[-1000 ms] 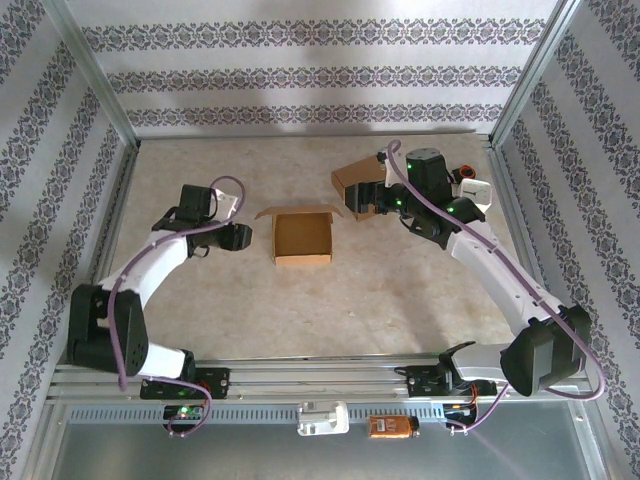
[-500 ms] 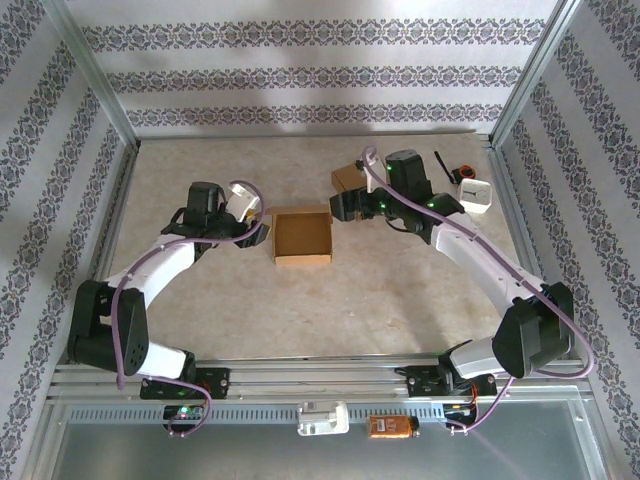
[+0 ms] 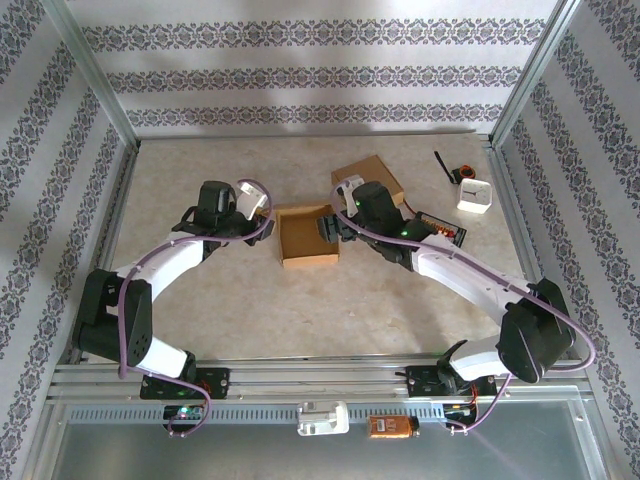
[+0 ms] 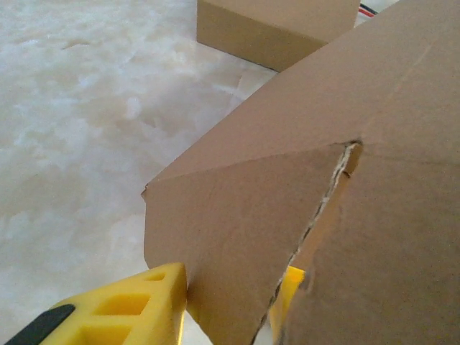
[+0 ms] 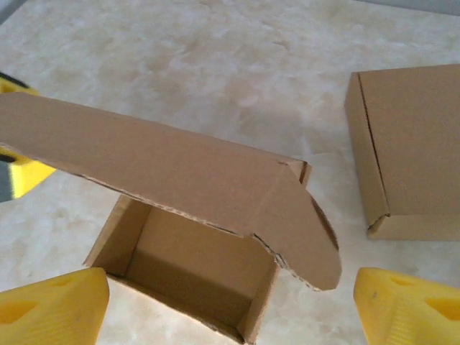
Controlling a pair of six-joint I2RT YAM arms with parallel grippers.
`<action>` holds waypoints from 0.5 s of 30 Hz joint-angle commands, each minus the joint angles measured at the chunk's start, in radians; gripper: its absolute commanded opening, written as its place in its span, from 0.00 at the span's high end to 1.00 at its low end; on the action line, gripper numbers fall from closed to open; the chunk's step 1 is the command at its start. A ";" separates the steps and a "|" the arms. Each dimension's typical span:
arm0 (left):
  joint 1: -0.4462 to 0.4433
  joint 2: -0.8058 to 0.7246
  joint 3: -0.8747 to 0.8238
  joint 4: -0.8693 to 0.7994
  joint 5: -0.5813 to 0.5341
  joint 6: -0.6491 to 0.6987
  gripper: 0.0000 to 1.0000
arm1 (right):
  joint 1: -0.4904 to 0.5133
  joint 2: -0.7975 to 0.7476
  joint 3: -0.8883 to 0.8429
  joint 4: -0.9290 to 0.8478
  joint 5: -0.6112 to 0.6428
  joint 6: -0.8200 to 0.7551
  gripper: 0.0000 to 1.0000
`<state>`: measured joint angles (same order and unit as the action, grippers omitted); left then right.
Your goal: Fold the paper box
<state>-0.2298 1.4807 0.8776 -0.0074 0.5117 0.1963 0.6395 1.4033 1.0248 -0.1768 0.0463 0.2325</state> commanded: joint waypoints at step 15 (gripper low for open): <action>-0.026 0.027 0.042 0.019 -0.078 -0.176 0.73 | -0.003 0.198 0.076 0.105 0.082 -0.005 0.65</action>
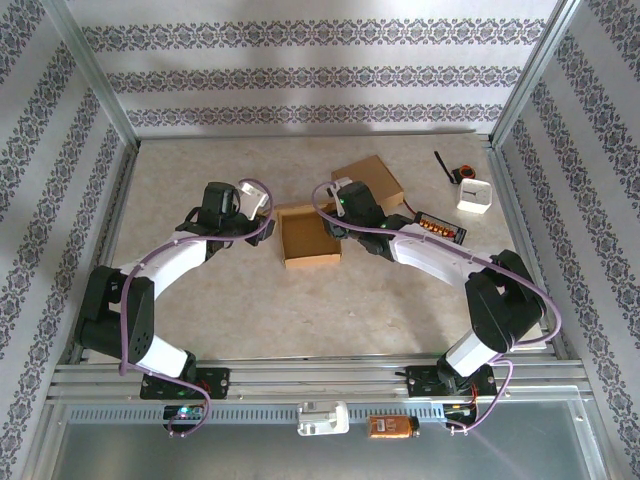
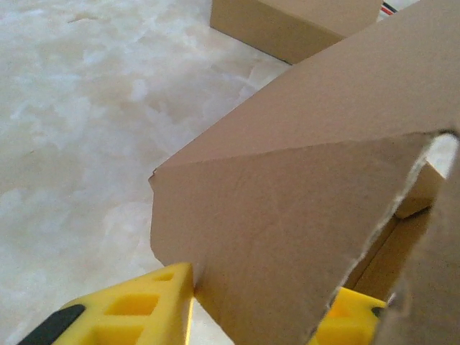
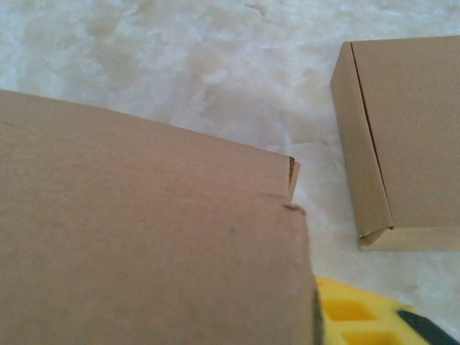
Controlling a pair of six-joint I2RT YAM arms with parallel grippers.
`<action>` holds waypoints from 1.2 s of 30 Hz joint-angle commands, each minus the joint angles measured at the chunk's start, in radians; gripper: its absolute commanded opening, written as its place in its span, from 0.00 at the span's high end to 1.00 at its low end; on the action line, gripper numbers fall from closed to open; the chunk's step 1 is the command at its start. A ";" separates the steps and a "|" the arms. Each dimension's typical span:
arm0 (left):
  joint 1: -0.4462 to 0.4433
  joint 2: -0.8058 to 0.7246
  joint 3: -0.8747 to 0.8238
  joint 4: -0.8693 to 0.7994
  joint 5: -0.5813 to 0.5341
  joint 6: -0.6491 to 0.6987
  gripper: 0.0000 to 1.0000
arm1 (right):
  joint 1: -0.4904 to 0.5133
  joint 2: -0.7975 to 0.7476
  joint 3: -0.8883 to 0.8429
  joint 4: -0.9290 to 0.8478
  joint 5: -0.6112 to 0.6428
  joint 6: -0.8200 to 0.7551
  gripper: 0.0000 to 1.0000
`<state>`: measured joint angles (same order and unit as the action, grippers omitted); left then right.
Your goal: Fold the paper box
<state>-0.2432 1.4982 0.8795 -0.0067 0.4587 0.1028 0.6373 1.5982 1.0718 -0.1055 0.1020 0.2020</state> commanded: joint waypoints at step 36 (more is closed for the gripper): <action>-0.062 0.064 -0.024 0.036 -0.013 -0.411 1.00 | 0.042 0.013 -0.083 0.128 0.050 0.051 0.91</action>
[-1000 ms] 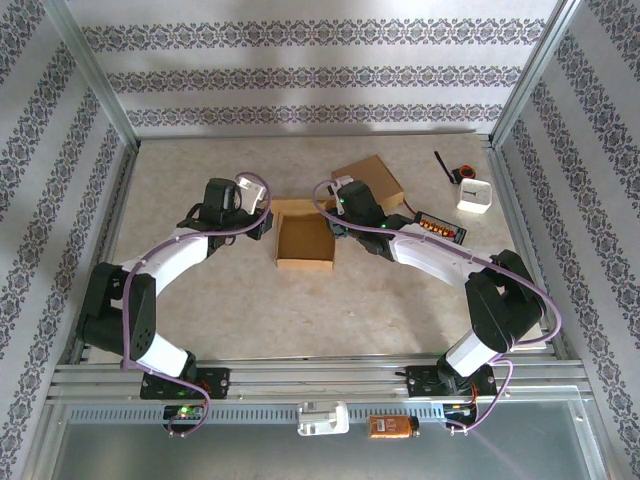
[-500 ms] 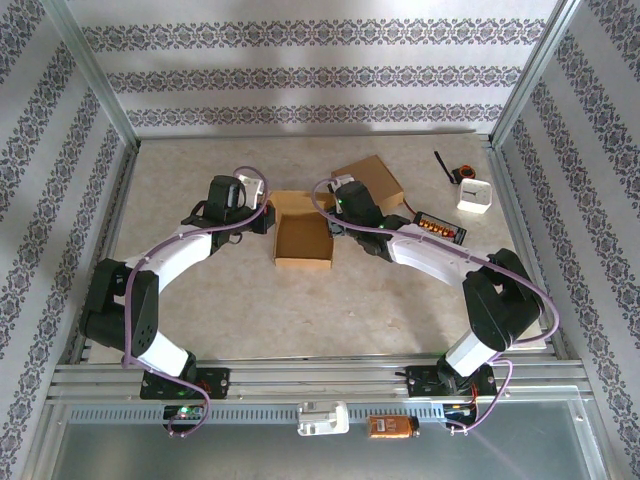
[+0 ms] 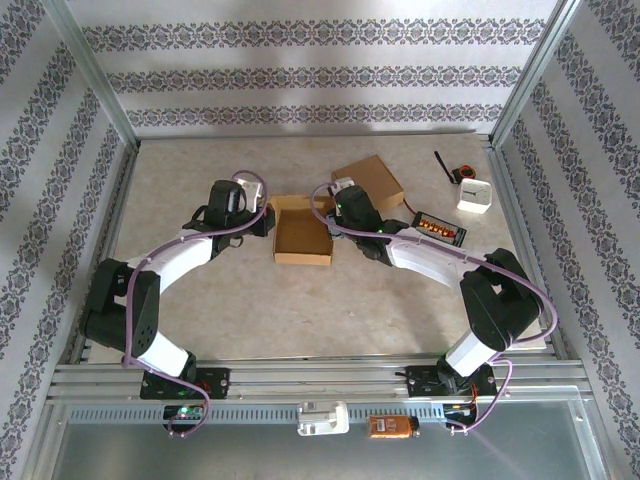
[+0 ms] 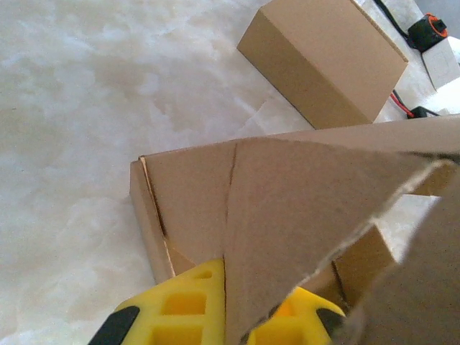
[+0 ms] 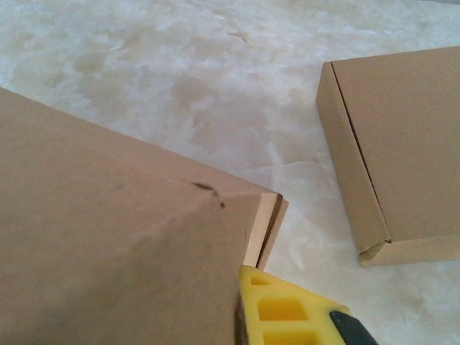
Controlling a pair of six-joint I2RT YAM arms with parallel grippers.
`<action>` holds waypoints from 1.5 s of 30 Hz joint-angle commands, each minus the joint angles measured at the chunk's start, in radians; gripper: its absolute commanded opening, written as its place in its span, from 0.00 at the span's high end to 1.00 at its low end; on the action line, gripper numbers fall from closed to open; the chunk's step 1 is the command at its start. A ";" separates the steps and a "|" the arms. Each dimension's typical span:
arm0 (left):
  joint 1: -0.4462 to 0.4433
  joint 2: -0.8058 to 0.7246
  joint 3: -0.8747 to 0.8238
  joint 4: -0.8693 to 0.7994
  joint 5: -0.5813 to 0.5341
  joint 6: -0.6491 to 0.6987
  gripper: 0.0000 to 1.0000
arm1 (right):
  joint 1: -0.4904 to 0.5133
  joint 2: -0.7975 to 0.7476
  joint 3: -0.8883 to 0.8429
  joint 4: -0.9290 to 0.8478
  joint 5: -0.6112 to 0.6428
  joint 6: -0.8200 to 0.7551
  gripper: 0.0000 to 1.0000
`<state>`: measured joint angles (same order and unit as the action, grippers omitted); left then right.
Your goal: Fold the paper box
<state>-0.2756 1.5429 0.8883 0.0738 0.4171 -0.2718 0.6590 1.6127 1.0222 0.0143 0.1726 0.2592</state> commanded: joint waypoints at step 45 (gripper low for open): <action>-0.201 -0.412 -0.272 -0.152 -0.082 -0.040 0.33 | 0.102 -0.526 -0.389 0.046 -0.103 0.050 0.27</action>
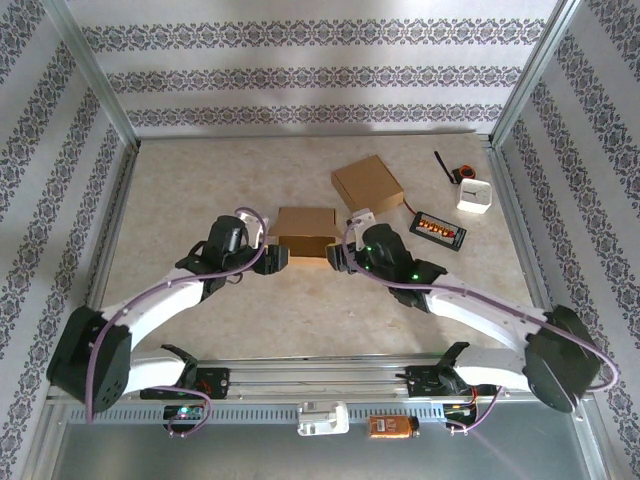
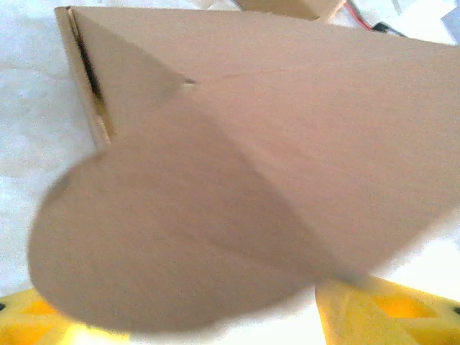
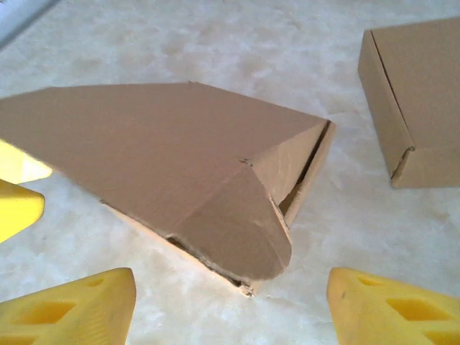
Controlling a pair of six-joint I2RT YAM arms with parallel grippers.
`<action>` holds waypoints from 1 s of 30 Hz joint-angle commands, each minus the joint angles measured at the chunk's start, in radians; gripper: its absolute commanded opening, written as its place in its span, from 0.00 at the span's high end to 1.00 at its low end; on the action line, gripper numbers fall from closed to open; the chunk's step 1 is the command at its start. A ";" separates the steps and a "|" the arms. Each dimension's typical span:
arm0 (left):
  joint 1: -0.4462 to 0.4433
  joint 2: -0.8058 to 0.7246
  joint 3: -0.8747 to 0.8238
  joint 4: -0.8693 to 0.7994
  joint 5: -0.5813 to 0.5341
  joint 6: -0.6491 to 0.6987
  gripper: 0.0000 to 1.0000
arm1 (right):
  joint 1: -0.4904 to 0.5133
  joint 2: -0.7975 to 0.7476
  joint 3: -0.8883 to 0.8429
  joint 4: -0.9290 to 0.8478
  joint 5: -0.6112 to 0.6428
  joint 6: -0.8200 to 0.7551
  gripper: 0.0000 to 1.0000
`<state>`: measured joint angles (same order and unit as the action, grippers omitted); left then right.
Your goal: Fold the paper box
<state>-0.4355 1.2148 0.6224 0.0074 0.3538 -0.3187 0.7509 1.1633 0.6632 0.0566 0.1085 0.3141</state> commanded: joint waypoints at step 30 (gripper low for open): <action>0.187 0.336 0.438 -0.255 0.287 -0.370 0.42 | -0.304 0.445 0.480 -0.336 -0.550 0.612 0.56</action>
<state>-0.2546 1.5543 1.0958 -0.3668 0.5331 -0.6415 0.4366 1.5925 1.1175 -0.2600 -0.4095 0.9035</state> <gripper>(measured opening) 0.585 0.459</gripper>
